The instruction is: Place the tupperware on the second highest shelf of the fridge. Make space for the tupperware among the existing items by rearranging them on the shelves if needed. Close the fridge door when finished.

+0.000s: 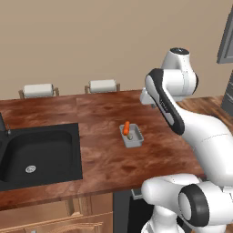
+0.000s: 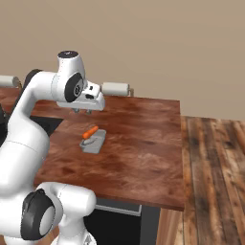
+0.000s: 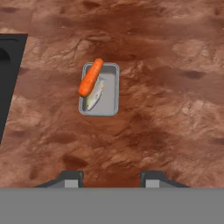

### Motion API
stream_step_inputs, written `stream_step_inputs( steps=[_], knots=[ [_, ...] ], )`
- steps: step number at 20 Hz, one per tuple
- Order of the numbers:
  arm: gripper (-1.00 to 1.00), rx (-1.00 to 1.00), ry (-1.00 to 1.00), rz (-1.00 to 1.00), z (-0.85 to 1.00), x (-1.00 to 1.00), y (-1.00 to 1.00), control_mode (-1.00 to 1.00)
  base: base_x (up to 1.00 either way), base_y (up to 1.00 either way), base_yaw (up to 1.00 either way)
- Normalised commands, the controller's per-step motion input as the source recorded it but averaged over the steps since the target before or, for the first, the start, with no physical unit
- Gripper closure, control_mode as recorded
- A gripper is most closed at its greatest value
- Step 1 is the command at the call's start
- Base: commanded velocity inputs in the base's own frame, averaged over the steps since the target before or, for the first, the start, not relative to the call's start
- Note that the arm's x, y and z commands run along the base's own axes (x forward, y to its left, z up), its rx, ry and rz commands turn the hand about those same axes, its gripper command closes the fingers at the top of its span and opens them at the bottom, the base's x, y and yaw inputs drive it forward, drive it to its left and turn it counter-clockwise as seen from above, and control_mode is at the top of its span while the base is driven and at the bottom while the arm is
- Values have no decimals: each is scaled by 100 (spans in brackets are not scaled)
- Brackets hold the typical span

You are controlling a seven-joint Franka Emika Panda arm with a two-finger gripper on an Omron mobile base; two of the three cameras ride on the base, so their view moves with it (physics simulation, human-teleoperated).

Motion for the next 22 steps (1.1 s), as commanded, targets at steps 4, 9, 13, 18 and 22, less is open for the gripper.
stream_step_inputs(
  steps=[4,9,13,18,22],
  knots=[
    [-100,0,0,0,0,-2,0,-100,0,0,0],
    [-100,0,0,0,-5,1,0,-100,0,0,0],
    [-100,0,0,0,-47,30,12,-100,0,0,0],
    [-100,1,0,-7,-68,40,1,-100,0,0,0],
    [-100,3,0,-11,-74,51,-4,-100,0,0,0]
  ],
)
